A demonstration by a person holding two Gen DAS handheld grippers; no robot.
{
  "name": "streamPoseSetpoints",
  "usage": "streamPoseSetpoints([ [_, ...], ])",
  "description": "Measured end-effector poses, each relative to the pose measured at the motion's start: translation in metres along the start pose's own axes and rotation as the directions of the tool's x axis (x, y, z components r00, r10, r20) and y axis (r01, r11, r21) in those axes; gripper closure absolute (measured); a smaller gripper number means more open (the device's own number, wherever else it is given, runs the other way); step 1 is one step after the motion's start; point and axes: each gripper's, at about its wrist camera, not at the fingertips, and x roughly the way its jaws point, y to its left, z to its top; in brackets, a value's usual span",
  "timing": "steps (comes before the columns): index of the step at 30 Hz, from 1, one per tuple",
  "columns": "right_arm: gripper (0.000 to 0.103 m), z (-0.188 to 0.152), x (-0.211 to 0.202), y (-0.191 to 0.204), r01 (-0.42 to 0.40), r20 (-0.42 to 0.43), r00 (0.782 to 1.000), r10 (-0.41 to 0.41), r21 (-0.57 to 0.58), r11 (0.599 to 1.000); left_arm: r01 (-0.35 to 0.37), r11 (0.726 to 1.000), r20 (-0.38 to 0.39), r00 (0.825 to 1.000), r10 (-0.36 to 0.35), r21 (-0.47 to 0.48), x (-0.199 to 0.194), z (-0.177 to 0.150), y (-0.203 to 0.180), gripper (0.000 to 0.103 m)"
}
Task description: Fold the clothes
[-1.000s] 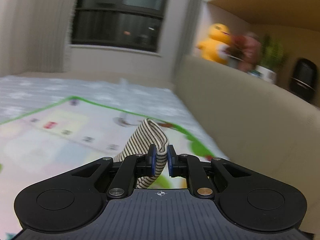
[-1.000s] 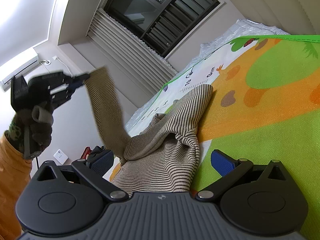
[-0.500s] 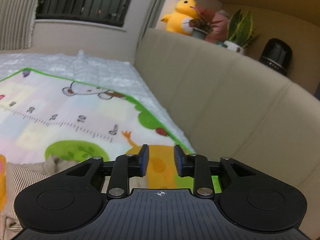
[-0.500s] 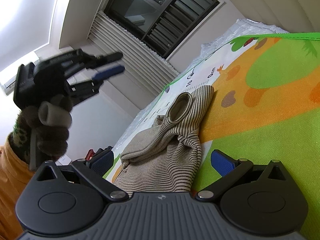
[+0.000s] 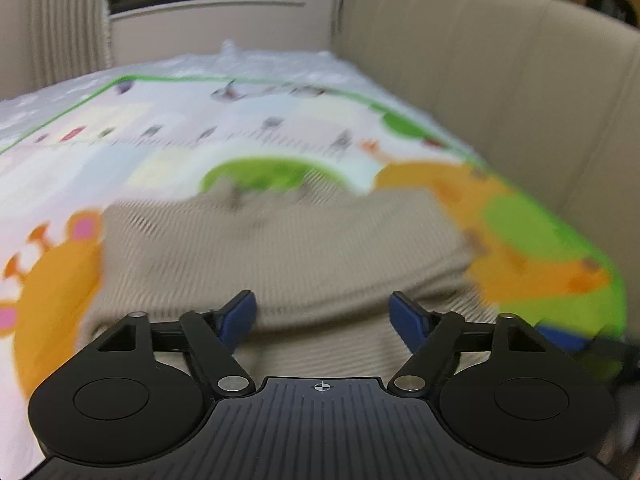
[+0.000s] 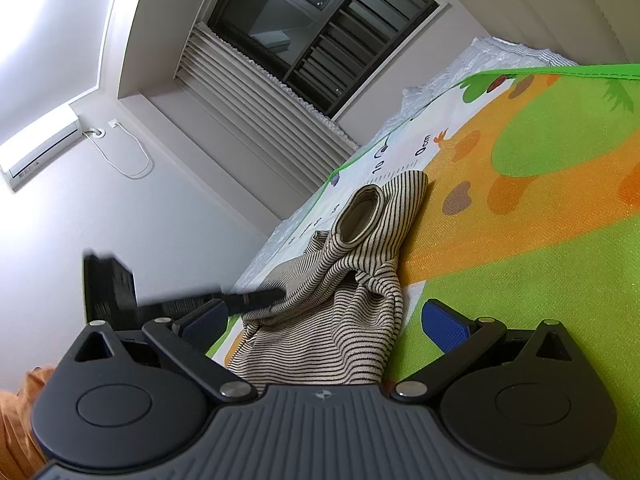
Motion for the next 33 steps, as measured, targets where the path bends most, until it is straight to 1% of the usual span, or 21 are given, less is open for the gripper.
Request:
streamPoseSetpoints([
  [2,0.000,0.000,0.000,0.000,0.001,-0.001,1.000,-0.001,-0.001,1.000,-0.020,0.999,-0.015,1.000,0.020,-0.039,0.000,-0.014,0.016,0.013],
  [4,0.000,0.000,0.000,0.000,0.003,-0.002,1.000,-0.003,-0.001,1.000,-0.027,0.996,-0.023,0.999,0.025,-0.088,0.003,-0.025,0.031,0.010],
  [5,0.000,0.000,0.001,0.000,0.005,-0.004,1.000,-0.005,-0.001,1.000,-0.020,0.995,-0.012,1.000,0.019,-0.096,0.004,-0.032,0.036,0.009],
  [6,0.000,0.000,0.001,0.001,0.008,-0.006,1.000,-0.008,-0.003,1.000,-0.012,0.997,0.013,1.000,0.013,-0.075,0.004,-0.039,0.037,0.008],
  [8,0.000,0.000,0.002,0.002,0.017,-0.011,1.000,-0.017,-0.010,1.000,-0.011,1.000,0.061,0.998,0.012,-0.009,0.004,-0.051,0.032,0.001],
  [10,0.000,0.000,0.004,0.003,0.033,-0.021,0.999,-0.033,-0.024,0.999,-0.042,0.999,0.078,0.996,0.040,0.033,0.005,-0.054,0.024,0.000],
  [12,0.000,-0.001,0.008,0.007,0.060,-0.037,0.997,-0.062,-0.048,0.997,-0.053,0.998,0.075,0.996,0.049,0.044,0.005,-0.052,0.021,0.000],
  [17,0.000,-0.003,0.017,0.015,0.126,-0.077,0.988,-0.135,-0.106,0.986,0.003,1.000,0.089,0.996,-0.002,-0.013,0.003,-0.052,0.032,0.000],
  [21,0.000,-0.004,0.025,0.024,0.178,-0.113,0.974,-0.198,-0.166,0.970,0.012,0.999,0.106,0.994,-0.009,-0.030,0.001,-0.054,0.034,0.000],
  [23,0.000,-0.006,0.031,0.032,0.214,-0.134,0.960,-0.247,-0.220,0.952,0.024,0.999,0.115,0.993,-0.019,-0.045,0.000,-0.055,0.036,0.000],
  [25,0.000,-0.010,0.040,0.043,0.259,-0.151,0.938,-0.313,-0.299,0.919,0.043,0.997,0.123,0.992,-0.035,-0.064,-0.001,-0.055,0.040,0.000],
  [27,0.000,-0.016,0.050,0.055,0.302,-0.161,0.908,-0.387,-0.389,0.870,0.061,0.995,0.131,0.990,-0.050,-0.081,-0.001,-0.056,0.044,0.000],
  [30,0.000,-0.027,0.066,0.069,0.352,-0.160,0.856,-0.492,-0.518,0.780,0.076,0.993,0.138,0.988,-0.062,-0.095,-0.002,-0.056,0.047,0.000],
  [32,0.000,-0.033,0.073,0.073,0.370,-0.150,0.833,-0.533,-0.564,0.738,0.081,0.992,0.140,0.988,-0.066,-0.100,-0.002,-0.056,0.047,0.000],
  [33,0.000,-0.034,0.074,0.074,0.377,-0.145,0.827,-0.543,-0.575,0.727,0.083,0.991,0.140,0.988,-0.068,-0.101,-0.002,-0.056,0.048,0.000],
])
